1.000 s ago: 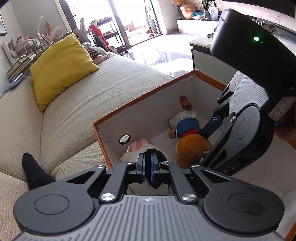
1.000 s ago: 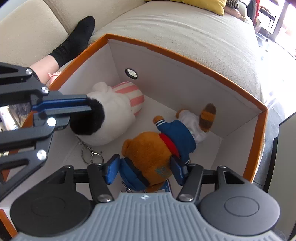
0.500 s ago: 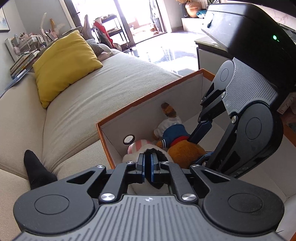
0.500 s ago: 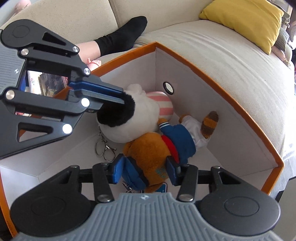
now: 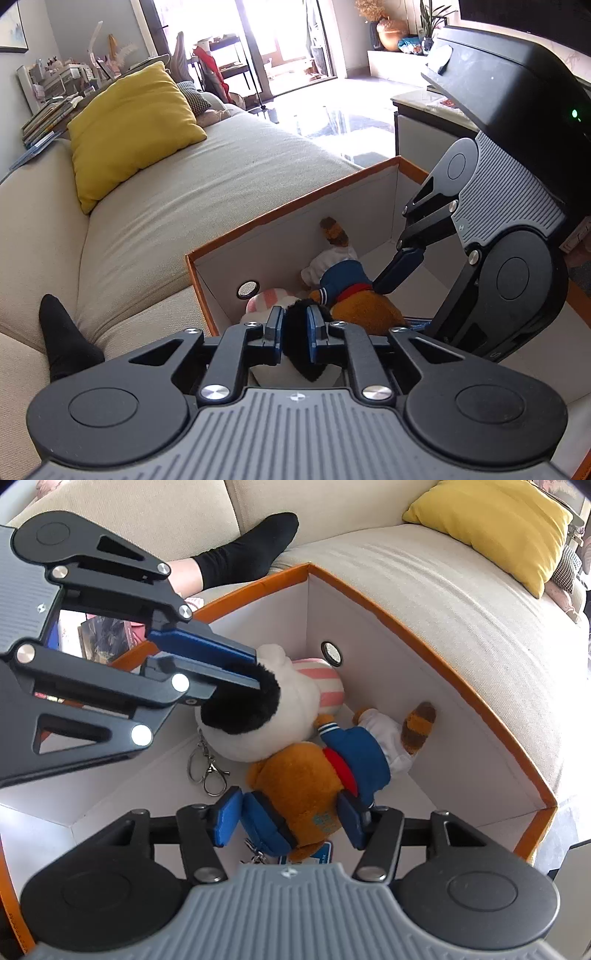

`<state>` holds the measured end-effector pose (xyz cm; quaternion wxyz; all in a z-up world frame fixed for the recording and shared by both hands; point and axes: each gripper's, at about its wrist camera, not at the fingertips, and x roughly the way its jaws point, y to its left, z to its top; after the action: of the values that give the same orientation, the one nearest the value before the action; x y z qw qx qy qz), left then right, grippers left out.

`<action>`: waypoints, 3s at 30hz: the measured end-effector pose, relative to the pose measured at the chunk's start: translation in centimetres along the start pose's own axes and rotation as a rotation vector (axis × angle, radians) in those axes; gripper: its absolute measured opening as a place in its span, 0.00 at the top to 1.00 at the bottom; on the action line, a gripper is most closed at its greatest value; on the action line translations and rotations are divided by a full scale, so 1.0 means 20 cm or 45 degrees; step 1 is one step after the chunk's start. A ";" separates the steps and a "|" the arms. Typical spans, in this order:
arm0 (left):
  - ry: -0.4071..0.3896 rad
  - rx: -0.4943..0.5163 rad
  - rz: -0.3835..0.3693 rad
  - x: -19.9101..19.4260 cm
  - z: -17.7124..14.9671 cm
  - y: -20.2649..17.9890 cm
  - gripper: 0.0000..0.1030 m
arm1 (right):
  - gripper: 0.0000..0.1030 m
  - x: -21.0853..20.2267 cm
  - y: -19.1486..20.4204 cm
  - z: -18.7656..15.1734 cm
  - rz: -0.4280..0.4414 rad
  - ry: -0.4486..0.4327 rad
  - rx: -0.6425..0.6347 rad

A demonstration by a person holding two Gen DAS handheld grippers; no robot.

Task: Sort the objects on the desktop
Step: 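Grasp the crocheted white bunny with the right tool and lift it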

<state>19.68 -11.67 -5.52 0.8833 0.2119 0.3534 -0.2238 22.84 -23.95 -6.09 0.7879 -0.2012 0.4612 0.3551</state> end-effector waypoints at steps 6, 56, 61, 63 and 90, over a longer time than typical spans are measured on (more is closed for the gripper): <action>-0.107 -0.156 -0.062 -0.20 -0.02 0.07 0.75 | 0.40 -0.10 0.04 -0.02 -0.075 -0.048 0.025; 0.316 -0.877 0.179 -0.72 -0.86 0.60 0.48 | 0.54 0.23 1.23 0.35 0.337 0.095 -0.248; 0.293 -0.894 0.162 -0.74 -0.88 0.61 0.48 | 0.49 0.25 1.23 0.36 0.339 0.106 -0.254; 0.287 -0.902 0.157 -0.75 -0.88 0.61 0.48 | 0.49 0.25 1.24 0.36 0.361 0.113 -0.287; 0.193 -0.931 0.147 -0.84 -0.91 0.63 0.50 | 0.49 0.29 1.28 0.40 0.301 0.094 -0.271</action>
<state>6.04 12.38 -2.81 0.8831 -0.0818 0.4617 -0.0164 10.28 0.50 -6.90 0.6974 -0.2408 0.4702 0.4844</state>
